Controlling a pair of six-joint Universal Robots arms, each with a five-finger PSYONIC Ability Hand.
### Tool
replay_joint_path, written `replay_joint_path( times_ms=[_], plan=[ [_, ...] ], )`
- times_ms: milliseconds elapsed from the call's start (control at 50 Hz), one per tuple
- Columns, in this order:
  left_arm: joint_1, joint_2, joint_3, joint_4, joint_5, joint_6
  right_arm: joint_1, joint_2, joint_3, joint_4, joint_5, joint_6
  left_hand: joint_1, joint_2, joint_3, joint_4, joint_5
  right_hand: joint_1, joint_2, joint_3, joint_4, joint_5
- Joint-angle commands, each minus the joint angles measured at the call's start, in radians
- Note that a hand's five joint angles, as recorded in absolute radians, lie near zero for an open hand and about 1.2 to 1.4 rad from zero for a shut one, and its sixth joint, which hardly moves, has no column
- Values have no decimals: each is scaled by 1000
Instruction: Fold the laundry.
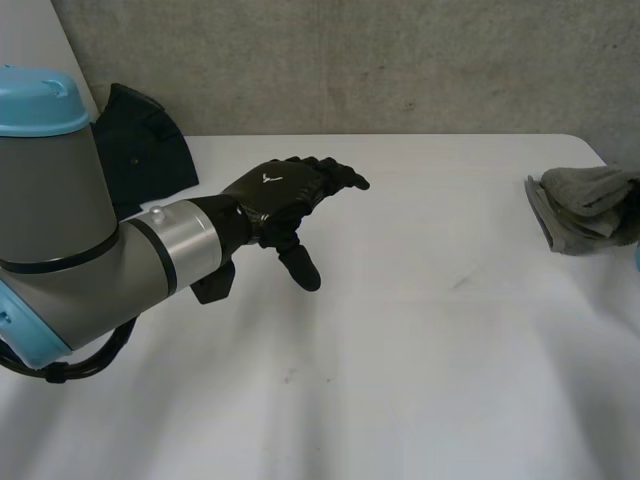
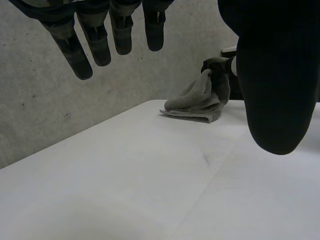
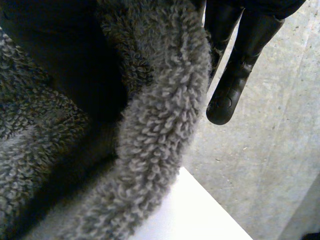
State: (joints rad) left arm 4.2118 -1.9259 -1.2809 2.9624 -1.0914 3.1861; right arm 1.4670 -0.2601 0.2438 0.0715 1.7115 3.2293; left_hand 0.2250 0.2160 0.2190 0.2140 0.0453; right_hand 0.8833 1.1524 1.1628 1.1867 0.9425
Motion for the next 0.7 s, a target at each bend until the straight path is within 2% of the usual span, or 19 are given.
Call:
replay_joint_path(
  times_ms=[20, 100, 200, 300, 340, 380, 400, 460, 600, 700],
  plan=[
    [-9, -1, -1, 6, -18, 0, -19, -5, 14, 13, -91, -23, 0, 9, 6, 11, 5, -657, -927, -937, -961, -891],
    [-9, 1, -1, 6, -21, 0, -53, -31, 8, 109, -167, -34, 0, 9, 6, 11, 5, -709, -978, -988, -1012, -942],
    [-9, 10, -3, 6, -21, 0, -97, -70, 12, 227, -167, -138, 0, 9, 6, 11, 5, -709, -978, -988, -1012, -942],
    [-9, 18, -1, 6, -19, 2, -105, -119, 20, 312, -116, -445, 0, 9, 6, 11, 5, -709, -978, -988, -1012, -942],
    [-9, 22, -1, 4, -19, 2, -103, -157, 32, 329, -86, -635, -3, 6, 3, 8, 2, -709, -978, -988, -1012, -942],
    [-9, 28, -1, 6, -19, 3, -102, -182, 54, 333, -66, -757, -3, 6, 3, 8, 2, -709, -978, -988, -1012, -942],
    [-7, 31, -1, 6, -19, 5, -103, -212, 84, 329, -49, -870, -6, 3, 0, 5, 0, -709, -978, -988, -1012, -942],
    [-4, 41, 0, 6, -19, 5, -99, -295, 143, 307, -15, -1031, -9, 0, -3, 2, -3, -709, -978, -988, -1012, -942],
    [14, 70, 2, 50, -51, 8, -65, -455, 204, 174, 14, -1027, -17, -8, -11, -6, -12, -709, -978, -988, -1012, -942],
    [92, 77, 8, 171, -123, 11, 125, -573, 343, 102, -25, -825, -17, -8, -11, -6, -12, -709, -978, -988, -1012, -942]
  ],
)
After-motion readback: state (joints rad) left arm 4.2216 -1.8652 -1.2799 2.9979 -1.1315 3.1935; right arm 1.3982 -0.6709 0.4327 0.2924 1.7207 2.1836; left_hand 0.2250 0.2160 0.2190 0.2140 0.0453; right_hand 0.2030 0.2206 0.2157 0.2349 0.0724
